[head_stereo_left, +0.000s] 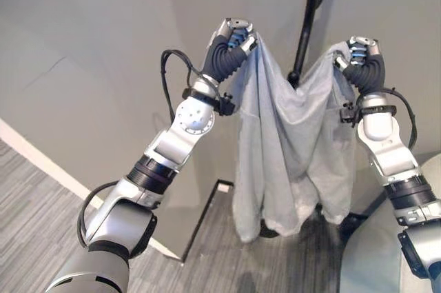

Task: Hang the clothes on the sofa on the clothes rack.

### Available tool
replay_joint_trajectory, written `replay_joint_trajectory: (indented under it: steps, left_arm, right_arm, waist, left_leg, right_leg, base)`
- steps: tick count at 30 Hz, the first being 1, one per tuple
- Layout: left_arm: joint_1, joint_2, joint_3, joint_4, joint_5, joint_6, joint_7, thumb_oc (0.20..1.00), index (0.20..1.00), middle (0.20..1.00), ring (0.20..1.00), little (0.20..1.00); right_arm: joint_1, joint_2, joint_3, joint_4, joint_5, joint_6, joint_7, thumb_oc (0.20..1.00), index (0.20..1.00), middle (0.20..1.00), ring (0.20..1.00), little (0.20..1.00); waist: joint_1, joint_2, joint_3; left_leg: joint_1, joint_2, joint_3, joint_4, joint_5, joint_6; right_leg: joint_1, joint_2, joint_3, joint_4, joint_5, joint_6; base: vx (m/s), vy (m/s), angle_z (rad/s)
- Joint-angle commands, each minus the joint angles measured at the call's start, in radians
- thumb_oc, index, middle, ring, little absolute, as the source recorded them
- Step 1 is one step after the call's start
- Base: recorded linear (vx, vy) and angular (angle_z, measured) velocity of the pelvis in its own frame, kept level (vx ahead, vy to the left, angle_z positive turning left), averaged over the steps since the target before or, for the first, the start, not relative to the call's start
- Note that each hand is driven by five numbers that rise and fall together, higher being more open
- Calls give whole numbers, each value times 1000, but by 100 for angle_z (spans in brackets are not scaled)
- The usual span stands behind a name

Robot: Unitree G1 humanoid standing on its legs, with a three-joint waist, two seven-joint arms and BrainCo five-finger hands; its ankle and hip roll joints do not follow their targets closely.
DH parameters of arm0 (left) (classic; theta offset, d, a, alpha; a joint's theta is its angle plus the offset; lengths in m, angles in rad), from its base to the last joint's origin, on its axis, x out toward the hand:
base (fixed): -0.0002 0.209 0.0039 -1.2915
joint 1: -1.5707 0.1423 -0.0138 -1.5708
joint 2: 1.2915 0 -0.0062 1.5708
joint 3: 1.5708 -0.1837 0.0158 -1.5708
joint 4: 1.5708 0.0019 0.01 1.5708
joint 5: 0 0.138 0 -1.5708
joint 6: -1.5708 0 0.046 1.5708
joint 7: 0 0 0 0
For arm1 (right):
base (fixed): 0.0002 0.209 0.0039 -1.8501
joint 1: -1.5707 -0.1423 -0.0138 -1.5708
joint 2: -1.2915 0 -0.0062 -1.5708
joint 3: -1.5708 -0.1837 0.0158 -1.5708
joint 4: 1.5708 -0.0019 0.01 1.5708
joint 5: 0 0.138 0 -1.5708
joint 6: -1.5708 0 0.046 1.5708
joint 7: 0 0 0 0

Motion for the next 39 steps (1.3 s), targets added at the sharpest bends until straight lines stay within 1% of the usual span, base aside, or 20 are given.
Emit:
replay_joint_trajectory:
  steps: [1, 18, 21, 24, 26, 31, 32, 36, 39]
  left_arm:
    - [-13, 0, 56, 32, -4, -39, 12, 200, 200, 200, 200, 200]
    - [53, 28, 113, -48, 20, -53, 2, 200, 200, 200, 200, 200]
    - [64, 37, 126, -71, 23, -59, 2, 200, 200, 200, 200, 200]
    - [83, 55, 152, -118, 29, -72, 3, 200, 200, 200, 200, 200]
    - [100, 80, 185, -174, 50, -86, 8, 200, 200, 200, 200, 200]
    - [105, 117, 220, -236, 67, -106, 18, 200, 200, 200, 200, 200]
    - [96, 137, 233, -248, 72, -112, 25, 200, 200, 200, 200, 200]
    - [57, 178, 240, -243, 77, -117, 44, 200, 200, 200, 200, 200]
    - [7, 212, 236, -226, 87, -118, 64, 200, 200, 200, 200, 200]
  right_arm:
    - [31, -12, -51, -36, -13, -47, -11, 200, 200, 200, 200, 200]
    - [162, -2, -143, -151, -65, -67, 4, 200, 200, 200, 200, 200]
    - [183, -2, -163, -188, -72, -76, 4, 200, 200, 200, 200, 200]
    - [207, -1, -196, -259, -79, -99, 14, 200, 200, 200, 200, 200]
    - [212, -18, -215, -310, -90, -113, 29, 200, 200, 200, 200, 200]
    - [187, -52, -239, -356, -100, -135, 26, 200, 200, 200, 200, 200]
    - [174, -72, -251, -366, -106, -139, 23, 200, 200, 200, 200, 200]
    - [129, -115, -264, -358, -108, -144, 3, 200, 200, 200, 200, 200]
    - [66, -167, -249, -322, -117, -136, -19, 200, 200, 200, 200, 200]
  waist:
    - [15, -22, -114]
    - [0, -15, -116]
    - [-5, -13, -115]
    - [-9, -13, -115]
    - [-9, -15, -117]
    - [-9, -15, -120]
    - [-8, -15, -122]
    - [-6, -14, -126]
    - [-2, -16, -127]
  left_leg:
    - [4, 48, 38, 7, -91, -35]
    - [17, 46, 57, 7, -109, -28]
    - [19, 46, 61, 7, -111, -27]
    - [21, 48, 63, 7, -114, -27]
    - [22, 49, 66, 7, -116, -27]
    - [24, 51, 69, 7, -119, -28]
    - [23, 51, 69, 7, -120, -29]
    - [20, 50, 69, 7, -120, -29]
    - [20, 50, 69, 7, -121, -30]
  right_leg:
    - [-41, -131, 6, 18, 18, 124]
    - [-47, -144, 8, 17, 29, 135]
    - [-49, -143, 11, 16, 31, 137]
    - [-52, -142, 15, 15, 31, 138]
    - [-53, -141, 18, 14, 31, 138]
    - [-57, -140, 19, 14, 32, 141]
    - [-57, -140, 20, 14, 32, 142]
    - [-60, -140, 19, 14, 35, 145]
    - [-61, -141, 16, 13, 35, 147]
  base:
    - [0, 0, 0]
    - [0, 6, -3]
    - [0, 0, 0]
    - [15, 0, -4]
    - [32, -4, -3]
    - [12, 0, -2]
    - [0, 0, 0]
    - [0, 0, 0]
    - [17, -1, 0]
